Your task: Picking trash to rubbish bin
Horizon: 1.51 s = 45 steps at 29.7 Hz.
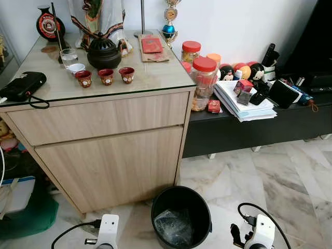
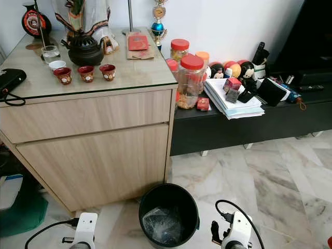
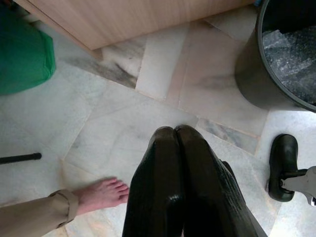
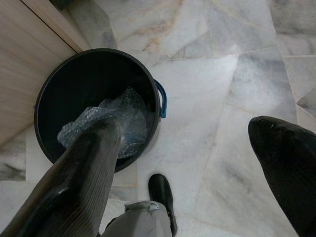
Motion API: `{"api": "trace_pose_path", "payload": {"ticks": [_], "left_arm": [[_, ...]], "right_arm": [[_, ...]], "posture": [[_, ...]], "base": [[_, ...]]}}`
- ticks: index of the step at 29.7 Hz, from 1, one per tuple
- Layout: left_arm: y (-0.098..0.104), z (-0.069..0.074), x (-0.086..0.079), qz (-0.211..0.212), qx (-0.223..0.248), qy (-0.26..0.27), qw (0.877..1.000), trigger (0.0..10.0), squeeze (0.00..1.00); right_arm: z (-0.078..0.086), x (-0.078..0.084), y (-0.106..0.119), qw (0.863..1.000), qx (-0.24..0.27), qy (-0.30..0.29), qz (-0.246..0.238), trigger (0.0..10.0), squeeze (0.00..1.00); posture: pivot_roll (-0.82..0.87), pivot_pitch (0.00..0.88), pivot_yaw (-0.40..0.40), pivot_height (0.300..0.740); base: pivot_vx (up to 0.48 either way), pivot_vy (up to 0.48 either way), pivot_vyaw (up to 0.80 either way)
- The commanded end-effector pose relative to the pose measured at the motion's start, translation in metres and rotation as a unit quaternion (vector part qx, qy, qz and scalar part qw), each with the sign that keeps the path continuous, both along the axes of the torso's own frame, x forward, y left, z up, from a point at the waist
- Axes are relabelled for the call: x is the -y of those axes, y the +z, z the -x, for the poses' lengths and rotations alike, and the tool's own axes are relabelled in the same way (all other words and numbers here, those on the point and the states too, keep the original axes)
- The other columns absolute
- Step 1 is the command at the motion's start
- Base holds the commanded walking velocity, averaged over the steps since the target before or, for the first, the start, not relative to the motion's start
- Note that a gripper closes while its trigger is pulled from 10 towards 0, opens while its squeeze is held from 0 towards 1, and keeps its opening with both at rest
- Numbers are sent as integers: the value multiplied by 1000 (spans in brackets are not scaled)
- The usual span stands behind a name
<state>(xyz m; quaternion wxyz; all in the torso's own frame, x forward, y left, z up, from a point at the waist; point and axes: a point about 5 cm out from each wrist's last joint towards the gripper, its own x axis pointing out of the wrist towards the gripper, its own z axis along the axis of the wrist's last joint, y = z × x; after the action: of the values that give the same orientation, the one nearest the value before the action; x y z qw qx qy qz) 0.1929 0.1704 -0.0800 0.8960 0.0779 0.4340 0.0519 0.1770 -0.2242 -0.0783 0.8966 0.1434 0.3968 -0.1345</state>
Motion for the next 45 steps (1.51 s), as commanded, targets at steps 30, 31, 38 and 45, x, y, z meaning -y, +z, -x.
{"api": "trace_pose_path", "payload": {"ticks": [30, 31, 38, 45], "left_arm": [[-1, 2, 2, -7, -7, -22, 1000, 10000, 0], [-1, 2, 2, -7, -8, -23, 1000, 10000, 0], [-2, 3, 5, -3, -10, -27, 1000, 10000, 0], [-2, 3, 6, -1, -11, -26, 1000, 10000, 0]], "right_arm": [[-2, 2, 2, 1000, 9, -3, 6, 10000, 0], [-2, 2, 2, 1000, 9, -3, 6, 10000, 0], [-1, 2, 2, 1000, 10, -4, 7, 10000, 0], [-2, 1, 2, 1000, 13, -4, 8, 10000, 0]], "posture": [[-89, 0, -77, 740], [-89, 0, -77, 740], [-93, 0, -75, 740], [-92, 0, -78, 740]], "base": [[0, 0, 0], [0, 0, 0], [0, 0, 0], [0, 0, 0]]}}
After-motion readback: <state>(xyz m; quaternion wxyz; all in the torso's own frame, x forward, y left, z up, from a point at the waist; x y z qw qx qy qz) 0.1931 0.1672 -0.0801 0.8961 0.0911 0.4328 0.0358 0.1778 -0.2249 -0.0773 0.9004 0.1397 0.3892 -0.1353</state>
